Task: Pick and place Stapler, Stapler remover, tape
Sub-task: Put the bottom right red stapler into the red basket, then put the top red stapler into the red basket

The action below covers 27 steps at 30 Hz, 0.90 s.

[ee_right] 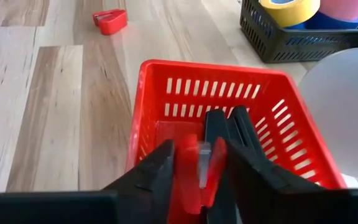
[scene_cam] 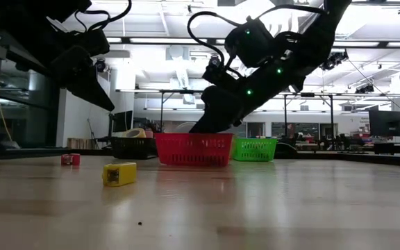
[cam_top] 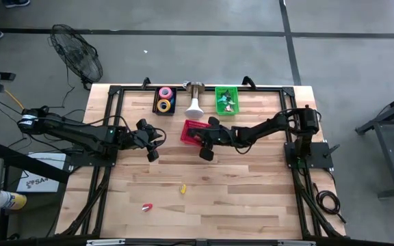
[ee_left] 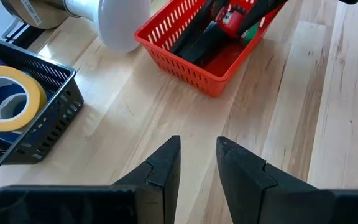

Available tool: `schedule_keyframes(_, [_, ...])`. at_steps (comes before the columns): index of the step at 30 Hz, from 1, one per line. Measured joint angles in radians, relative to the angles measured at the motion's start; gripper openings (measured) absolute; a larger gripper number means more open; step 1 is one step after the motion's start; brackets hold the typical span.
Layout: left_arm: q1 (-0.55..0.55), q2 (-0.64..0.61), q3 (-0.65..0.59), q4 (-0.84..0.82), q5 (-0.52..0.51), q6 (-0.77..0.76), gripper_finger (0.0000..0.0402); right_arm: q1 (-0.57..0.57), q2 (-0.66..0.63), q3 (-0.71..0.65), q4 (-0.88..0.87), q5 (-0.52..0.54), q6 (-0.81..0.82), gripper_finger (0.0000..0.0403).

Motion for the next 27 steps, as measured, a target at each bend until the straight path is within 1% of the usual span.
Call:
schedule_keyframes(4, [0.000, 0.000, 0.000, 0.000, 0.003, 0.000, 0.0102, 0.000, 0.000, 0.000, 0.002, 0.003, 0.004, 0.0166])
schedule_keyframes(7, [0.000, 0.000, 0.000, 0.000, 0.003, 0.000, 0.0102, 0.000, -0.001, 0.000, 0.006, 0.003, 0.004, 0.0187])
schedule_keyframes(11, [0.000, 0.000, 0.000, 0.000, 0.003, 0.000, 0.0102, 0.000, -0.021, -0.001, 0.004, 0.001, 0.003, 0.0199])
schedule_keyframes(15, [0.000, 0.000, 0.000, -0.001, 0.002, 0.000, 0.0102, 0.002, -0.083, -0.001, -0.023, -0.003, 0.002, 0.0201])
schedule_keyframes(19, [0.000, 0.000, 0.000, -0.002, 0.002, 0.000, 0.0102, 0.002, -0.189, -0.001, -0.150, -0.017, 0.005, 0.0198])
schedule_keyframes(22, [0.000, 0.000, 0.000, -0.003, -0.001, 0.000, 0.0102, 0.002, -0.278, -0.001, -0.292, -0.023, 0.052, 0.0198])
schedule_keyframes(25, [0.000, 0.000, 0.000, -0.003, -0.018, 0.000, 0.0102, 0.004, -0.356, -0.002, -0.446, 0.014, 0.145, 0.0198])
schedule_keyframes(27, [0.000, 0.000, 0.000, -0.004, -0.021, 0.000, 0.0102, 0.018, -0.396, -0.024, -0.512, 0.037, 0.175, 0.0198])
